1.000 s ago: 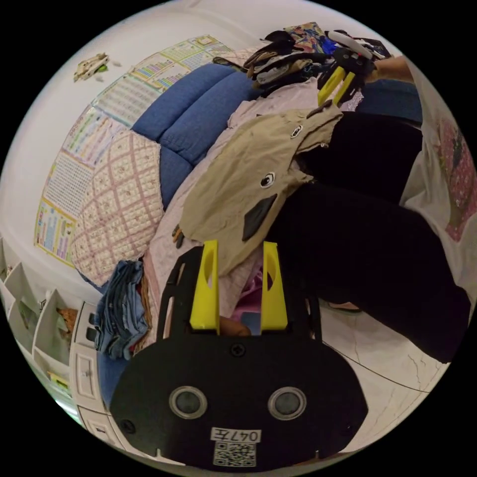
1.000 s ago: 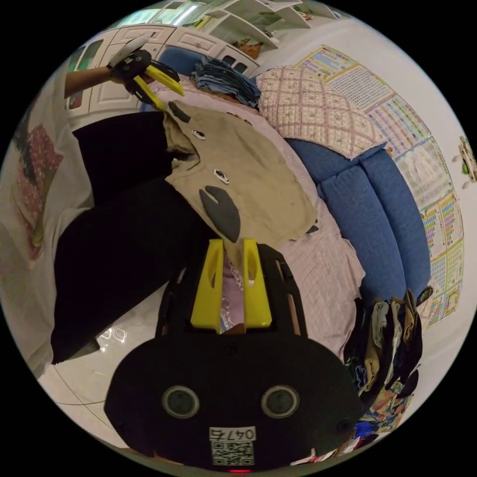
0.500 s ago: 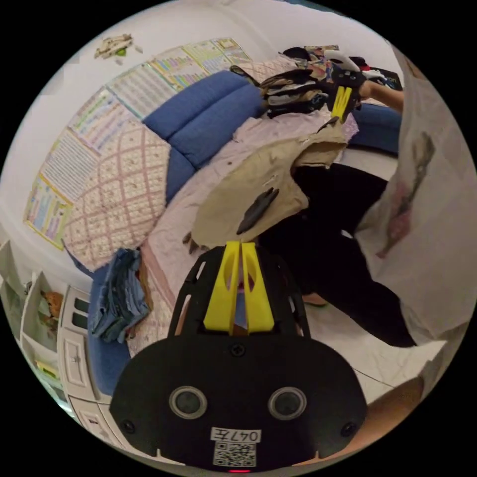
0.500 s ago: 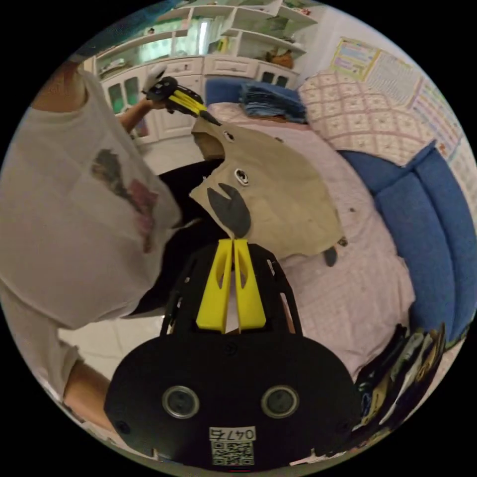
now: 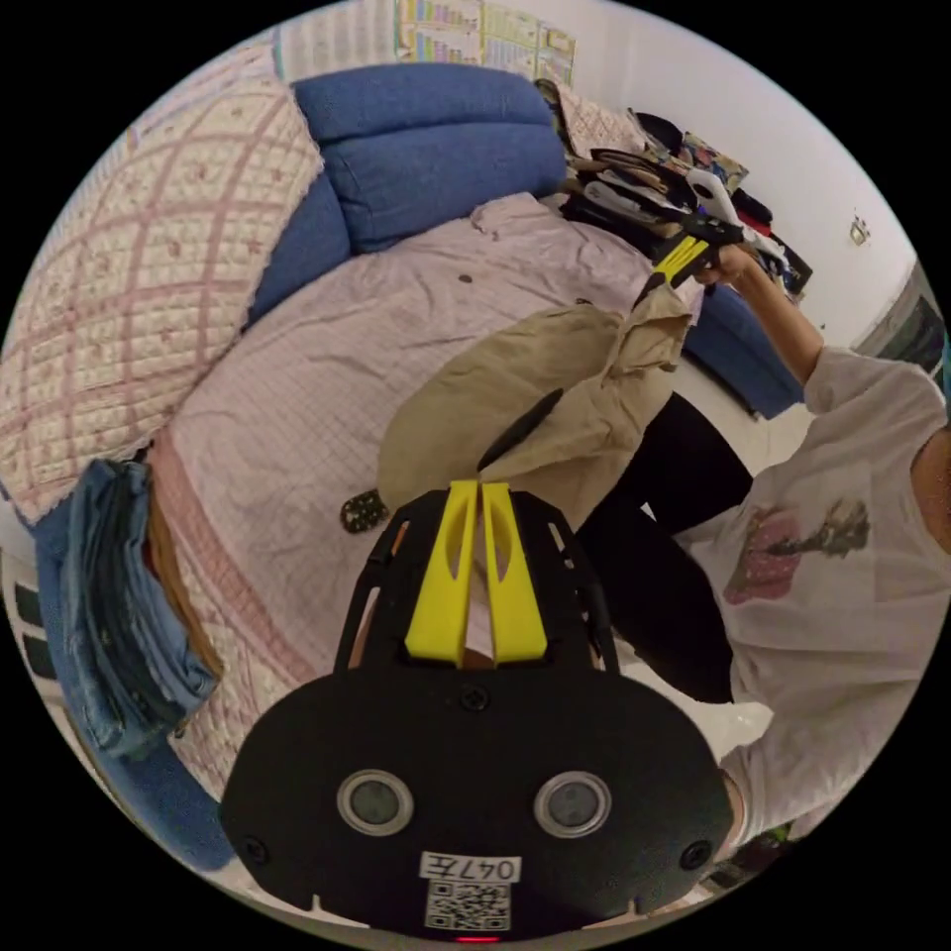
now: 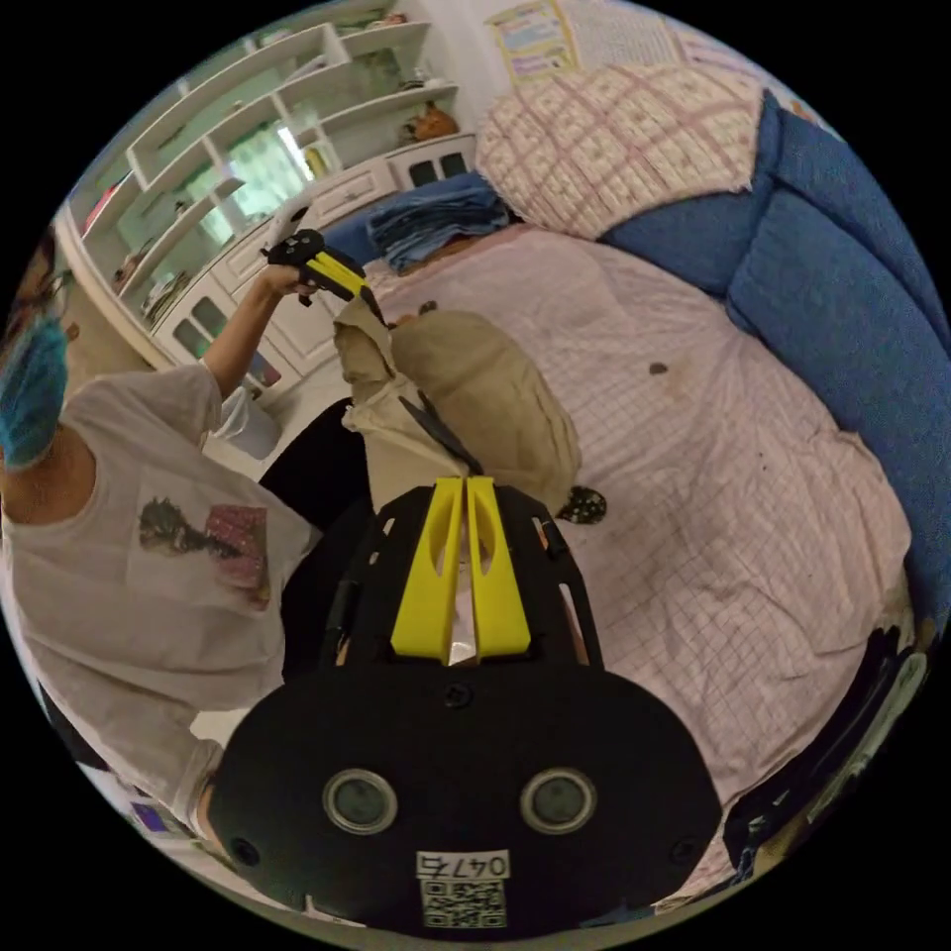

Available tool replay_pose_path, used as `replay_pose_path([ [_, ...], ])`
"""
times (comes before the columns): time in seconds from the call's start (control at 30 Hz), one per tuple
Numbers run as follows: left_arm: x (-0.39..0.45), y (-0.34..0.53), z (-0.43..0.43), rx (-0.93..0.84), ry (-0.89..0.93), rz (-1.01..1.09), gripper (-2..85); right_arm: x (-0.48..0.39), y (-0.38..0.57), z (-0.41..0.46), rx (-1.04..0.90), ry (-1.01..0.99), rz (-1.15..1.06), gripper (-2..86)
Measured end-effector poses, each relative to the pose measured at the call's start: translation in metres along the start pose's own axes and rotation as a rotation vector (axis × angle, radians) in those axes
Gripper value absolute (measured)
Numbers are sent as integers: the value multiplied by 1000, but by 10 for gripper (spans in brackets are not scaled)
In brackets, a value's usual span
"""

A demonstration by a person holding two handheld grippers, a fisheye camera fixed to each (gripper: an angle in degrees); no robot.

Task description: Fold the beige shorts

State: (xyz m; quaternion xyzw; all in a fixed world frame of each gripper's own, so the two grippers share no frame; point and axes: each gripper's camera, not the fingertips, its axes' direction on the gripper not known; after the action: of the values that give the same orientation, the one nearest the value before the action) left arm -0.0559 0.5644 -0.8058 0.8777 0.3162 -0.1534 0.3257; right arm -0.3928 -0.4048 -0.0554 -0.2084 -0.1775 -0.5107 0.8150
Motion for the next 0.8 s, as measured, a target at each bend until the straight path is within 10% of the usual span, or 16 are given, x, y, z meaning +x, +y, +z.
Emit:
replay_pose_path([
  [0.43, -218, -16, -75, 188, 22, -477, -9, 81, 2, 12, 220, 134, 450, 21],
  [0.67, -175, 12, -123, 111, 24, -111, -9, -18, -42, 47, 129, 114, 63, 11],
  [0.8, -160, 74, -154, 321, -22, -270, -8, -54, -65, 78, 127, 133, 70, 15],
])
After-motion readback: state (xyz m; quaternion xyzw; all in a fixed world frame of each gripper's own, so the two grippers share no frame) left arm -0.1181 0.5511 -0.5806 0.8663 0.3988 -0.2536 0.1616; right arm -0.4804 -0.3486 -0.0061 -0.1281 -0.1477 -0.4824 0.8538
